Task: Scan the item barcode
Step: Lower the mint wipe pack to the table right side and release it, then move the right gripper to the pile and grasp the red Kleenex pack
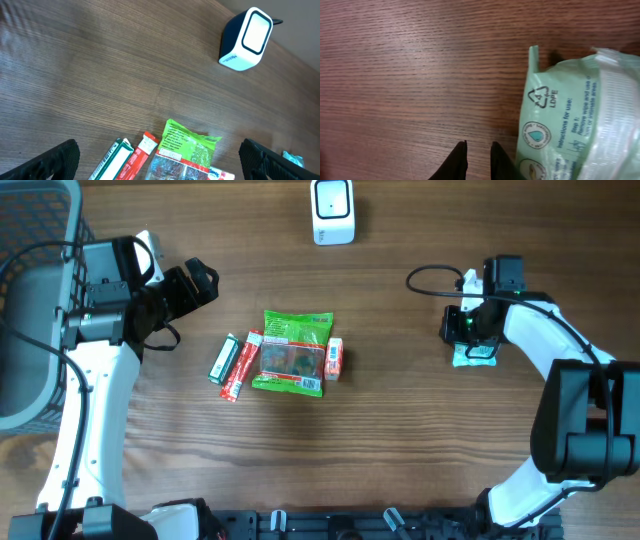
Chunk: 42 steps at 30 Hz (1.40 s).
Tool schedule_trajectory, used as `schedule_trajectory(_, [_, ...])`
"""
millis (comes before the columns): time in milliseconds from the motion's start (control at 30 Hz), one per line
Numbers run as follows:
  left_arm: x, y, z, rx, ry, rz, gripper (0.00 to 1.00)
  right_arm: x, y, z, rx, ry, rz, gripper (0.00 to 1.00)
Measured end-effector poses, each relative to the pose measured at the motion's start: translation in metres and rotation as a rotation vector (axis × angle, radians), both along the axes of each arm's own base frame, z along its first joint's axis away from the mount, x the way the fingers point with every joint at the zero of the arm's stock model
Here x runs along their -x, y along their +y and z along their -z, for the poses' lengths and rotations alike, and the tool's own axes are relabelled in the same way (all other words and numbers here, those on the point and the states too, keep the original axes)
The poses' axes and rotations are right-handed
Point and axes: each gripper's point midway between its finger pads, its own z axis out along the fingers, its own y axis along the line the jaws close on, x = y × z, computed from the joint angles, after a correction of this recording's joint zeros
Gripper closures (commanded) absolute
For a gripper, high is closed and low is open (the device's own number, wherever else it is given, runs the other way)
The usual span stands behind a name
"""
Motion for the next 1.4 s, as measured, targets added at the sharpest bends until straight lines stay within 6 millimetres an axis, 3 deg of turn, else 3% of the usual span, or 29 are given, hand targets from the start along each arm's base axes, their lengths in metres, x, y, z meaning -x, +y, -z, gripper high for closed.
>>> schedule_trajectory(233, [0.000,0.000,0.000,0.000,0.000,0.000,0.00,0.008,-0.014,0.003,0.084,0.041,0.019,0.81])
schedule_trajectory(433, [0.000,0.000,0.000,0.000,0.000,0.000,0.00,0.010,-0.017,-0.008,0.098,0.064,0.020,0.77])
schedule_trajectory(533, [0.000,0.000,0.000,0.000,0.000,0.000,0.00,0.012,-0.006,-0.026,0.040,0.052,0.005,0.79])
schedule_trajectory(633, [0.000,0.000,0.000,0.000,0.000,0.000,0.00,0.013,0.022,-0.070,-0.043,-0.036,-0.053,0.78])
schedule_trajectory(667, [0.000,0.000,0.000,0.000,0.000,0.000,0.00,0.015,0.031,-0.083,-0.054,-0.063,-0.078,0.74])
schedule_trajectory(700, [0.000,0.000,0.000,0.000,0.000,0.000,0.00,0.019,0.050,-0.103,-0.074,-0.106,-0.121,0.57])
schedule_trajectory(800, [0.000,0.000,0.000,0.000,0.000,0.000,0.00,0.030,0.095,-0.137,-0.122,-0.179,-0.209,0.00])
schedule_trajectory(833, [0.000,0.000,0.000,0.000,0.000,0.000,0.00,0.037,0.120,-0.148,-0.155,-0.206,-0.256,0.00])
schedule_trajectory(933, [0.000,0.000,0.000,0.000,0.000,0.000,0.00,0.034,0.168,-0.163,-0.218,-0.287,-0.316,0.00])
schedule_trajectory(1067, [0.000,0.000,0.000,0.000,0.000,0.000,0.00,0.048,0.214,-0.158,-0.283,-0.271,-0.350,0.02])
schedule_trajectory(1233, [0.000,0.000,0.000,0.000,0.000,0.000,0.00,0.058,0.235,-0.113,-0.173,-0.178,-0.286,0.02])
schedule_trajectory(1400, [0.000,0.000,0.000,0.000,0.000,0.000,0.00,0.060,0.257,-0.064,-0.010,-0.190,-0.278,0.05])
